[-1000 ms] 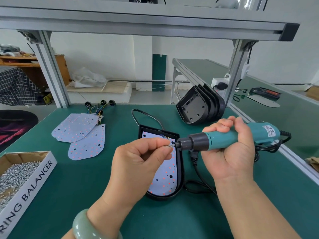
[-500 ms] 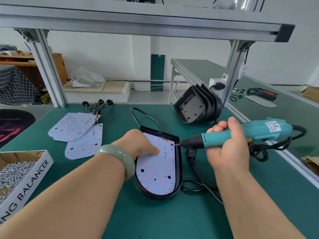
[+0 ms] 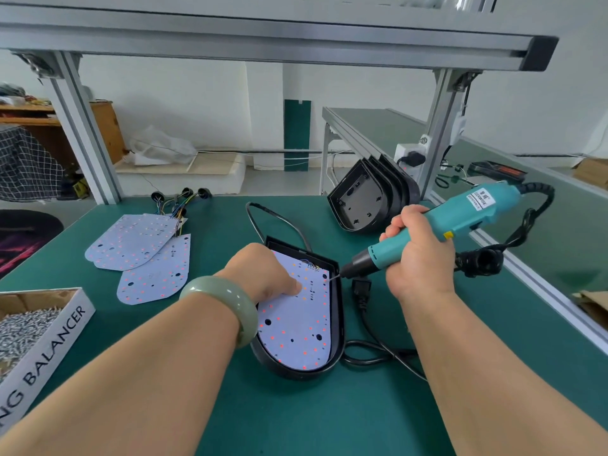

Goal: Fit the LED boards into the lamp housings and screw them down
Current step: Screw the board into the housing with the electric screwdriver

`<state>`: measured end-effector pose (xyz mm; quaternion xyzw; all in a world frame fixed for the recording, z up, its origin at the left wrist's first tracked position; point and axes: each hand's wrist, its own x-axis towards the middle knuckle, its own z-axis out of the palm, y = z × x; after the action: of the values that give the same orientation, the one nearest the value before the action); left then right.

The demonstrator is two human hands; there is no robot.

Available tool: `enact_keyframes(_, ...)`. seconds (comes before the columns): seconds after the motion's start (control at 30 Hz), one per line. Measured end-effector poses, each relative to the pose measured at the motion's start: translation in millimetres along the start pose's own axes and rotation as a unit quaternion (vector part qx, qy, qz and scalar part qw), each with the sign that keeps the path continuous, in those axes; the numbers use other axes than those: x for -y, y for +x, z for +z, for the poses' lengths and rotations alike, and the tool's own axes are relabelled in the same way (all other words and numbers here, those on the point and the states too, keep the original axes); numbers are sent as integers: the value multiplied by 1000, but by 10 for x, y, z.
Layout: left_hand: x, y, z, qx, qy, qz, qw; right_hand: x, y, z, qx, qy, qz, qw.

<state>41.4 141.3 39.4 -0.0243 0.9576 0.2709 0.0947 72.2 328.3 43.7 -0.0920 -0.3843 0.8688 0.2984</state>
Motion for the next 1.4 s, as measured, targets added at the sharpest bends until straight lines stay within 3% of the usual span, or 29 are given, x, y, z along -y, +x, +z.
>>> enact_keyframes(0.6, -15, -59, -4, 0, -4, -2, 1000, -3, -23, 117, 64, -43, -22, 997)
enact_keyframes(0.9, -61, -89, -23, -1, 0, 4, 1000, -75, -5, 391, 137, -135, -75, 979)
enact_keyframes(1.2, -87, -109, -41, 1, 7, 19, 1000, -147, -11, 421, 103, -135, -81, 982)
enact_keyframes(1.4, -103, -112, -55, -6, 18, 13, 1000, -122, -66, 429, 128, -156, -95, 975)
